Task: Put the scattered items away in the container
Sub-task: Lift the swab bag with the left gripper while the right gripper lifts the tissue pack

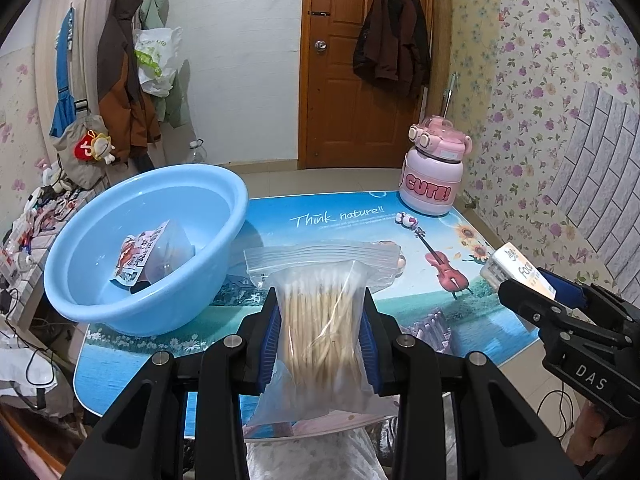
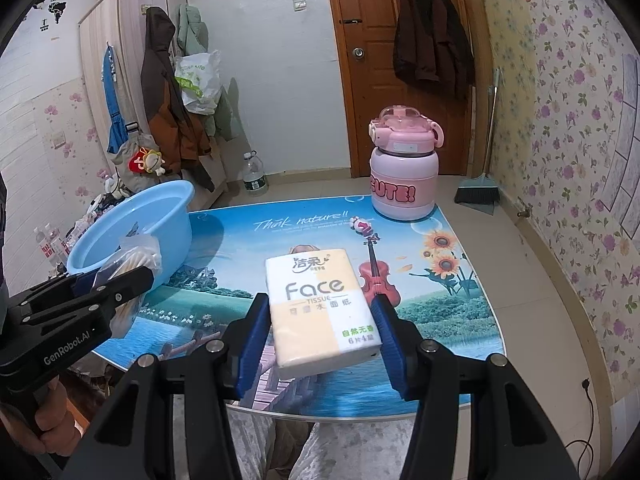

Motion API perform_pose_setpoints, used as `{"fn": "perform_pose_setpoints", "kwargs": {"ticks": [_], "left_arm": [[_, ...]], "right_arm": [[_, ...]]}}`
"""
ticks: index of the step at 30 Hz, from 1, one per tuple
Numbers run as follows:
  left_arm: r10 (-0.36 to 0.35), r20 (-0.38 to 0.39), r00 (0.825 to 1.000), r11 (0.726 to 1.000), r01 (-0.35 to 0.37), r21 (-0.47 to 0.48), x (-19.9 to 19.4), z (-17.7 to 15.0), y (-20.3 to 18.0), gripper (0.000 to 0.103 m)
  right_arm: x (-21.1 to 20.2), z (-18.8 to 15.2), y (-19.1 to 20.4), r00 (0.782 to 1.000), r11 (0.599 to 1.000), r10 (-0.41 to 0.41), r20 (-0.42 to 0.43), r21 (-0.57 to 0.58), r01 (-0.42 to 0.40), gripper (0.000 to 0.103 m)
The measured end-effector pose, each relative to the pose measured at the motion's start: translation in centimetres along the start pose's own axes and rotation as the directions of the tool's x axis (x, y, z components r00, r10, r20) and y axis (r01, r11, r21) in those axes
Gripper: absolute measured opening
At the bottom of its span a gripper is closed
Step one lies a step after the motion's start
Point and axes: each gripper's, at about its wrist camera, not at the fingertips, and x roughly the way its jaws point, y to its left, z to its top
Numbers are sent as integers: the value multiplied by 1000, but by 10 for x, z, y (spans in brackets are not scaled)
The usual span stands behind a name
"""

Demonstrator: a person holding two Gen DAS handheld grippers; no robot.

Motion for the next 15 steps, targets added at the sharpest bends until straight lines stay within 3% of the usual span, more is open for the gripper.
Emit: {"fn": "perform_pose_setpoints", "kwargs": {"ticks": [15], "left_arm": [[0, -2, 1000, 1000, 0, -11, 0, -1, 5, 34]], "right_arm": [[2, 1, 4, 1000, 1000, 8, -5, 0, -8, 53]]}}
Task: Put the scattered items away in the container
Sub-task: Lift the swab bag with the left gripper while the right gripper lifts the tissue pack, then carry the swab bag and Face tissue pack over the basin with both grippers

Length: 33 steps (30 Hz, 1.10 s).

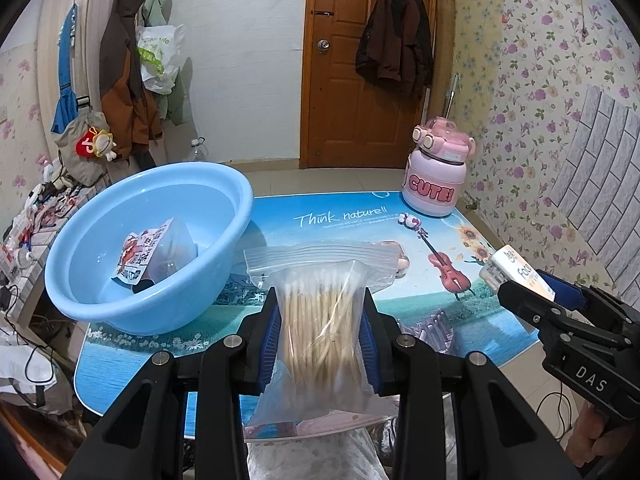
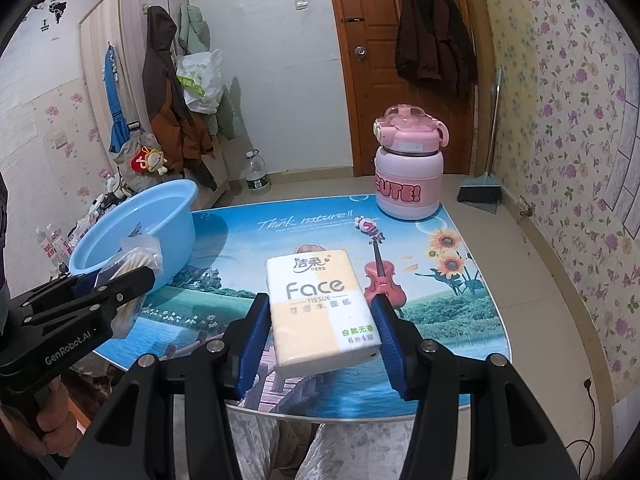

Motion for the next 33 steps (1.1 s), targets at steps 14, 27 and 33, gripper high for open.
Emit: {"fn": "perform_pose_setpoints", "kwargs": {"ticks": [14, 27, 33], "left_arm": [[2, 13, 1000, 1000, -2, 6, -5, 6, 0, 34], [44, 41, 998, 999, -43, -19, -16, 12, 24, 34], [70, 55, 996, 997, -68, -46, -22, 19, 43, 34]], "right_arm": [[2, 1, 2, 1000, 1000, 7, -4, -9, -7, 52], [6, 7, 19, 999, 999, 35, -7, -34, -35, 52], [9, 17, 31, 999, 997, 54, -1, -51, -54, 52]]}}
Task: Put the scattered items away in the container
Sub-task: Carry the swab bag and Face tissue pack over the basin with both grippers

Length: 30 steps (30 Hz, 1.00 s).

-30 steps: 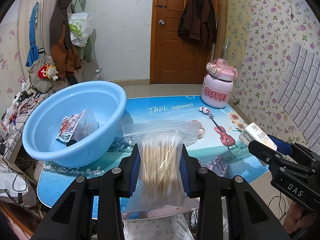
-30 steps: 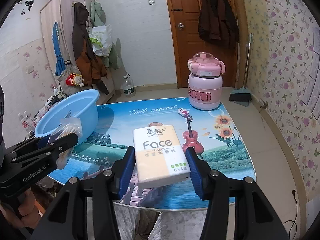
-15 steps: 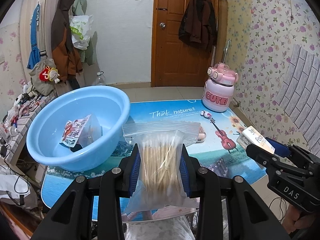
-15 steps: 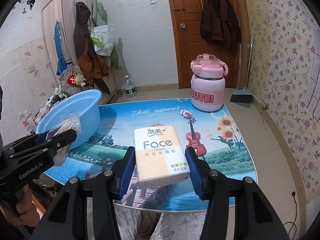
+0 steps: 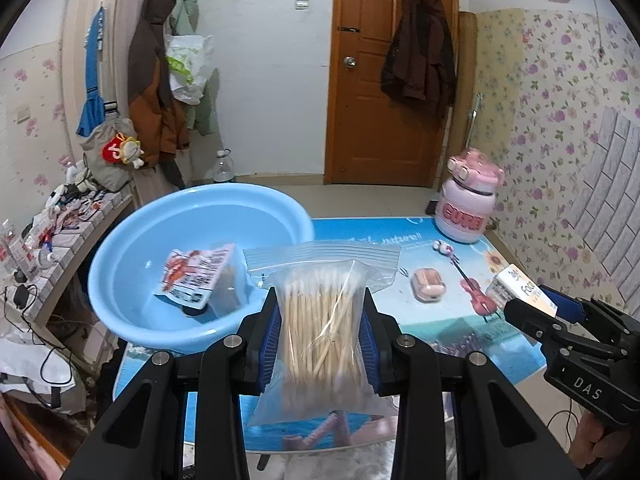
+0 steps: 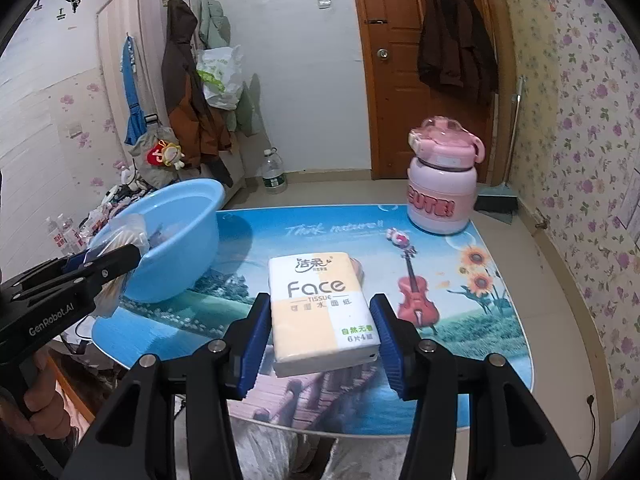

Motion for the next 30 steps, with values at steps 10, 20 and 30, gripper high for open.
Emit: {"fn": "perform_pose_setpoints", "kwargs": {"ticks": [10, 20, 30], "left_arm": [[56, 34, 998, 998, -54, -41, -7, 22, 40, 34], [129, 38, 991, 989, -126, -83, 0, 35, 88, 34], [173, 18, 985, 980, -171, -99, 11, 40, 125, 34]], "right_arm": [[8, 26, 39, 997, 994, 79, 1, -74, -78, 51], [26, 55, 96, 988, 967, 153, -13, -206, -152, 51], [59, 76, 137, 980, 950, 195, -34, -240, -198, 51]]}}
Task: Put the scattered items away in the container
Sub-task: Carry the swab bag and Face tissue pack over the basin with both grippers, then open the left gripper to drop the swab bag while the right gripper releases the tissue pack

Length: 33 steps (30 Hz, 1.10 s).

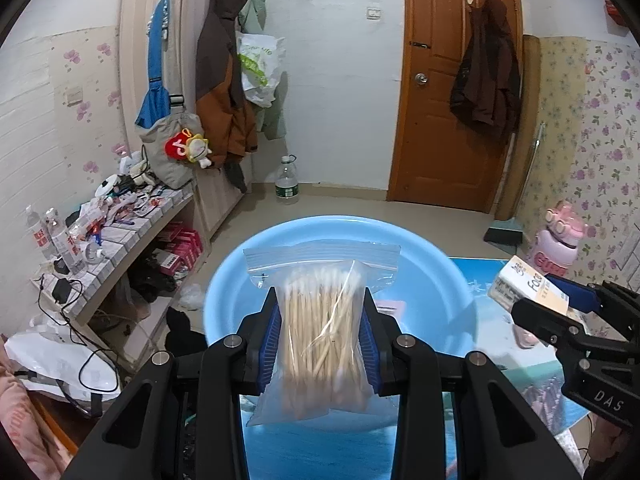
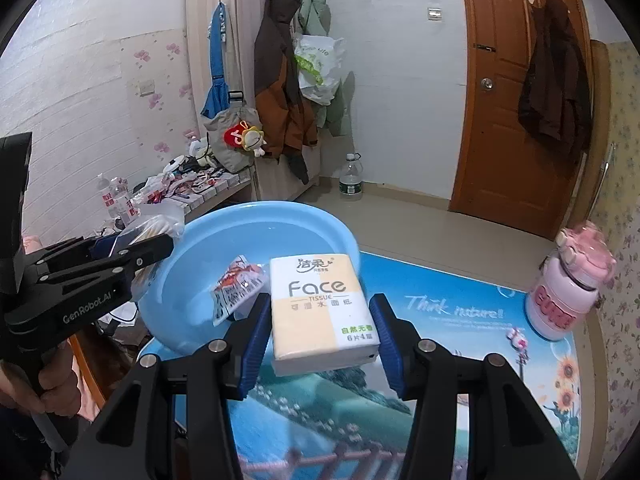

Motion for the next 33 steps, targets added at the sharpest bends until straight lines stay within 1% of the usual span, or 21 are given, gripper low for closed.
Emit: {"fn": "perform_pose_setpoints", "kwargs": {"ticks": [4, 8, 17, 23, 27, 33], "left_arm": [[10, -13, 1000, 1000, -10, -15, 11, -2, 14, 34], [5, -52, 999, 1000, -5, -16, 30, -6, 22, 34], [-17, -94, 995, 1000, 19, 21, 59, -7, 12, 34], [-27, -132, 991, 999, 32, 37, 72, -12, 5, 34], [-15, -156, 988, 998, 24, 54, 78, -19, 1, 35], [-1, -180, 984, 998, 12, 62, 80, -26, -1, 40]], "right_arm": [[19, 7, 6, 1000, 1000, 10, -18, -8, -10, 51], [38, 11, 13, 999, 1000, 11, -40, -25, -12, 51], [72, 12, 23, 996, 999, 24, -83, -32, -27, 51], [79, 12, 21, 996, 999, 17, -93, -33, -20, 51], [85, 9, 21, 994, 999, 17, -105, -31, -20, 51], [90, 7, 27, 993, 998, 9, -120, -54, -15, 51]]}}
